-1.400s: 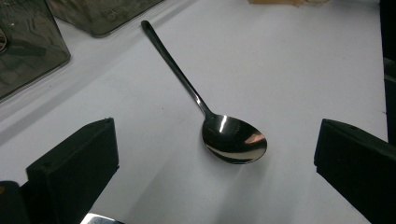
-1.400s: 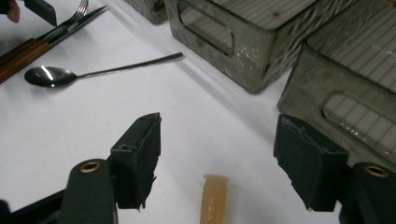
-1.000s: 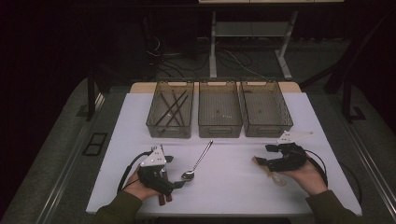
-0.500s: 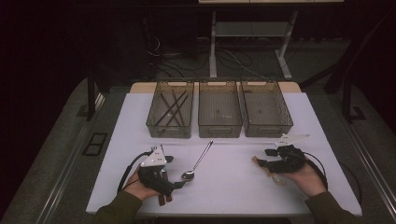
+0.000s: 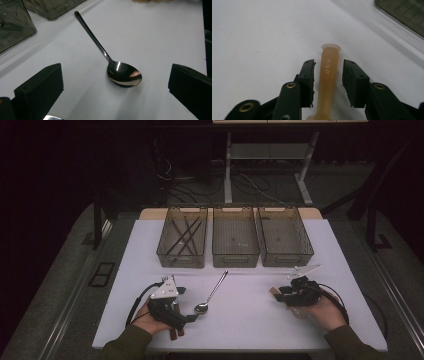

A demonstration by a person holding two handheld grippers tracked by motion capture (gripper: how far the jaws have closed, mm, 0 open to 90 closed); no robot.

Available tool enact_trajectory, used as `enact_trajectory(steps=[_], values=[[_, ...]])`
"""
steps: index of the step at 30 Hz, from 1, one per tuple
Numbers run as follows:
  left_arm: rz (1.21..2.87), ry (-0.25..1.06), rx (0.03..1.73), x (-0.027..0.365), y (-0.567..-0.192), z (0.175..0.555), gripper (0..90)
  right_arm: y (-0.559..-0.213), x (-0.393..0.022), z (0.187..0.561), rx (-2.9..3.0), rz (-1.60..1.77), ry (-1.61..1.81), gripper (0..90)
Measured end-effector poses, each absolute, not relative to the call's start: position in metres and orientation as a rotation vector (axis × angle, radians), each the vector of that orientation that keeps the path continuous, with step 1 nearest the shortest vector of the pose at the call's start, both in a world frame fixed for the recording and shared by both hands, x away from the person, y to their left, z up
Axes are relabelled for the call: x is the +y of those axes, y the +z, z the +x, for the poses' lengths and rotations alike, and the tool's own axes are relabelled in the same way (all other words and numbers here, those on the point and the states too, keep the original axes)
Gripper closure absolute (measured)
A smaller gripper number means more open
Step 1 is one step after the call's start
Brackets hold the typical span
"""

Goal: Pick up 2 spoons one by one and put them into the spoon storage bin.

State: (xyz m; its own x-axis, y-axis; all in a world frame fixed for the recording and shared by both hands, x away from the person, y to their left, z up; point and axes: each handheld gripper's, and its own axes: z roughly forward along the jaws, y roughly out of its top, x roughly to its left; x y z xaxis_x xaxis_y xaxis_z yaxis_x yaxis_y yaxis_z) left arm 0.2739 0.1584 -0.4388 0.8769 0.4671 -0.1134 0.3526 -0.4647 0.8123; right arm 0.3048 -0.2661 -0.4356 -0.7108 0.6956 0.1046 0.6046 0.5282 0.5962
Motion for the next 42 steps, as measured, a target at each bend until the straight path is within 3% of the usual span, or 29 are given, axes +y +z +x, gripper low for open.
enact_trajectory(steps=[10,42], values=[[2.107,0.152,0.589,0.158,-0.439,0.274,0.0,-0.438,-0.263,0.305,2.635,1.081,0.882,71.6],[2.107,0.152,0.586,0.158,-0.439,0.274,0.0,-0.427,-0.264,0.307,2.624,1.094,0.885,74.4]])
